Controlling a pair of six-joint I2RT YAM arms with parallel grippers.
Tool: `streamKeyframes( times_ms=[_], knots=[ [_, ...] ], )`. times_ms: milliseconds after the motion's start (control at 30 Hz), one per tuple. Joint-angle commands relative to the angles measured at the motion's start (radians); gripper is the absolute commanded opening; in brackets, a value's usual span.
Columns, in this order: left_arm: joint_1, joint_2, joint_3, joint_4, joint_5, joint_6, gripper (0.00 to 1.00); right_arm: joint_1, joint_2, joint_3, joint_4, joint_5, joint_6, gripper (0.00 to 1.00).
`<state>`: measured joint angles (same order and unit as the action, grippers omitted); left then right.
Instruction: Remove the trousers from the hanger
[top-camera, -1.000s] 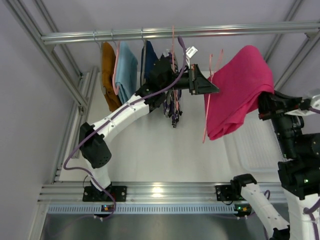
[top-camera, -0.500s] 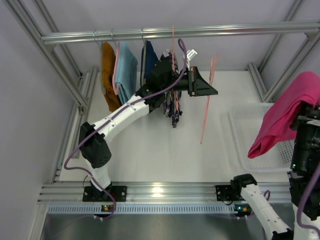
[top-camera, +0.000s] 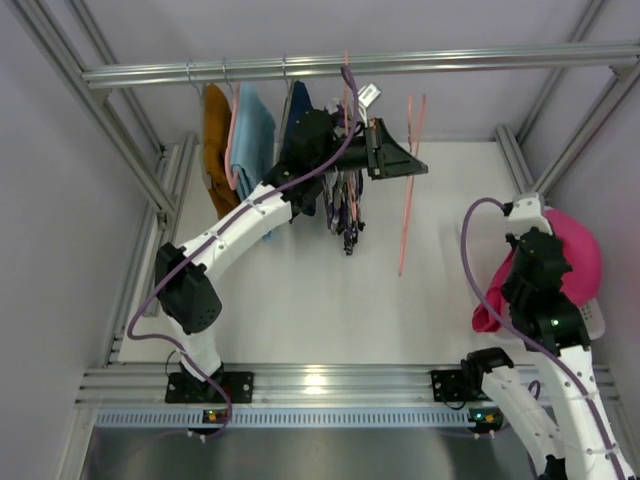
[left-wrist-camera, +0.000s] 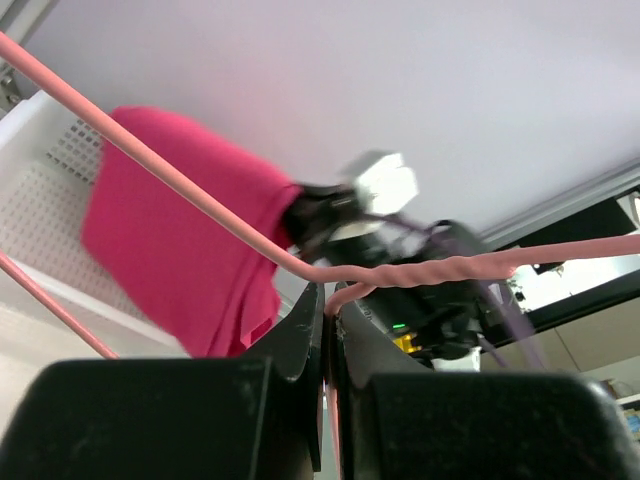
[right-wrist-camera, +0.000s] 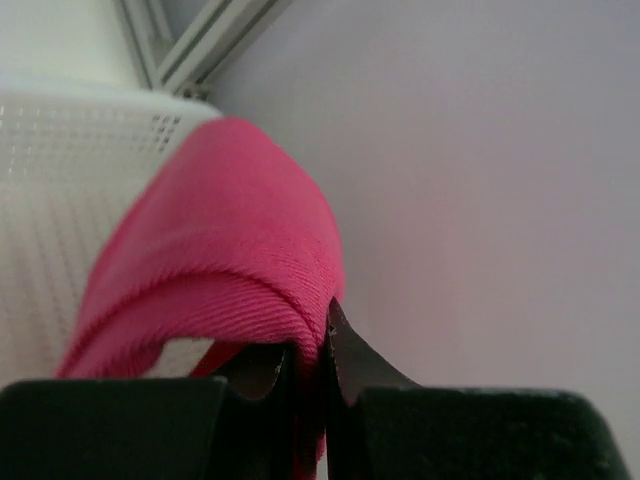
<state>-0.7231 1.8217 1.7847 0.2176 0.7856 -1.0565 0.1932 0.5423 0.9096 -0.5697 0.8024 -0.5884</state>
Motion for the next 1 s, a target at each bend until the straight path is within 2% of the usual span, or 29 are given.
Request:
streamKeyframes(
  times_ms=[0,67,100,167,200,267,300,433,567,667,700,767,800,900,967],
  knots=[
    [0.016,-0.022,0.067,0.112,0.021,-0.057,0.00,-0.003,0.039,-0.087,0.111,0.018,-0.031,0.06],
    [0.025,-0.025,0.067,0.133,0.024,-0.085,0.00,-0.041,0.065,-0.168,0.140,-0.015,-0.018,0.16],
    [0.027,-0.027,0.068,0.138,0.029,-0.091,0.00,-0.058,0.073,-0.181,0.146,-0.088,0.011,0.44],
    [0.030,-0.032,0.065,0.138,0.035,-0.088,0.00,-0.124,0.103,-0.158,0.119,-0.176,0.056,0.73],
    [0.030,-0.038,0.064,0.128,0.035,-0.085,0.00,-0.141,0.113,-0.137,0.096,-0.266,0.103,0.89],
    [0.030,-0.044,0.056,0.115,0.035,-0.067,0.00,-0.176,0.105,-0.053,0.030,-0.360,0.143,0.93],
    [0.030,-0.045,0.053,0.100,0.035,-0.059,0.00,-0.178,0.094,-0.026,0.019,-0.426,0.171,0.98],
    [0.025,-0.047,0.024,0.083,0.027,-0.043,0.00,-0.181,0.035,0.122,-0.073,-0.583,0.214,0.98],
    [0.019,-0.042,0.005,0.065,0.020,-0.008,0.00,-0.179,-0.031,0.254,-0.157,-0.663,0.208,0.97],
    [0.007,-0.038,0.013,0.034,0.009,0.038,0.00,-0.179,-0.059,0.357,-0.203,-0.745,0.254,0.86],
    [0.001,-0.039,0.016,0.017,0.001,0.058,0.00,-0.178,-0.067,0.382,-0.228,-0.891,0.295,0.83],
    [-0.021,-0.036,0.036,-0.042,-0.026,0.117,0.00,-0.175,-0.088,0.417,-0.226,-1.053,0.361,0.82],
    [-0.027,-0.033,0.044,-0.066,-0.035,0.137,0.00,-0.175,-0.090,0.419,-0.211,-1.203,0.436,0.79],
    [-0.050,-0.025,0.068,-0.153,-0.104,0.197,0.00,-0.175,-0.065,0.390,-0.173,-1.394,0.642,0.72],
    [-0.064,-0.022,0.087,-0.201,-0.160,0.239,0.00,-0.175,-0.018,0.353,-0.145,-1.494,0.778,0.72]
  ],
)
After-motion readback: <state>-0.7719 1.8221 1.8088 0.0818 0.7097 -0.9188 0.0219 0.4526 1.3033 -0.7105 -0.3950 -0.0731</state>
